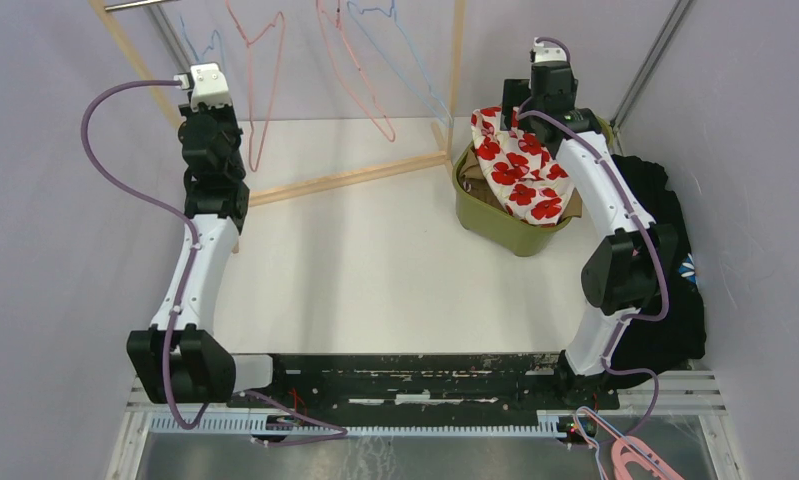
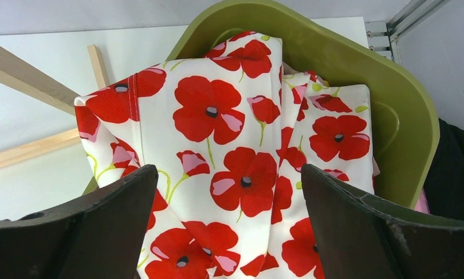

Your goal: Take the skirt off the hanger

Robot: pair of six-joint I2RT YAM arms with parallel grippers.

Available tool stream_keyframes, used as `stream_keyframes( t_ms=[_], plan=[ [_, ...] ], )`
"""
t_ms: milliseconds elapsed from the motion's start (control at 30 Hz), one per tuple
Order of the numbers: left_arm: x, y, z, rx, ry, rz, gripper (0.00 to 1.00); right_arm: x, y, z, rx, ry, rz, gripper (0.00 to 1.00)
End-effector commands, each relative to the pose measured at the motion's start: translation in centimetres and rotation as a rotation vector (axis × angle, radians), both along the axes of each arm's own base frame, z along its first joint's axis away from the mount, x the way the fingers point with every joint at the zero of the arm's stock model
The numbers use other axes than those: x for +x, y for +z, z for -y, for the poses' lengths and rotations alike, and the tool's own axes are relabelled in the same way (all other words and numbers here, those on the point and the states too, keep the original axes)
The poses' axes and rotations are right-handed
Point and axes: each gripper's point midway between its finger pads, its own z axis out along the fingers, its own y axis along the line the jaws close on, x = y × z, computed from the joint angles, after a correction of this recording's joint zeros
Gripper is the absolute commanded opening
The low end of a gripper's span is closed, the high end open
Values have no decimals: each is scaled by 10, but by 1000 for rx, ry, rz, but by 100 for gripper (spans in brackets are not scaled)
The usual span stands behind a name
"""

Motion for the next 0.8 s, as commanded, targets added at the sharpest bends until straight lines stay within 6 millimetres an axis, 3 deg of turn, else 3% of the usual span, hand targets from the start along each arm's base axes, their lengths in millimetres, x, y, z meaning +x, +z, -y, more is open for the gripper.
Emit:
stream_keyframes(
  t_ms=[0, 167, 500, 767],
  plan=[
    [8, 52, -11, 56, 18, 133, 3, 12, 32, 2, 31, -13, 100, 100],
    [14, 63, -9, 48, -5, 168, 3, 15, 29, 3, 30, -15, 96, 100],
    [-6, 50, 9, 57, -105, 174, 3, 20, 22, 2, 39, -16, 86, 100],
    [-12, 71, 16, 109, -138, 250, 3, 19, 24, 0, 52, -11, 89, 100]
  ],
)
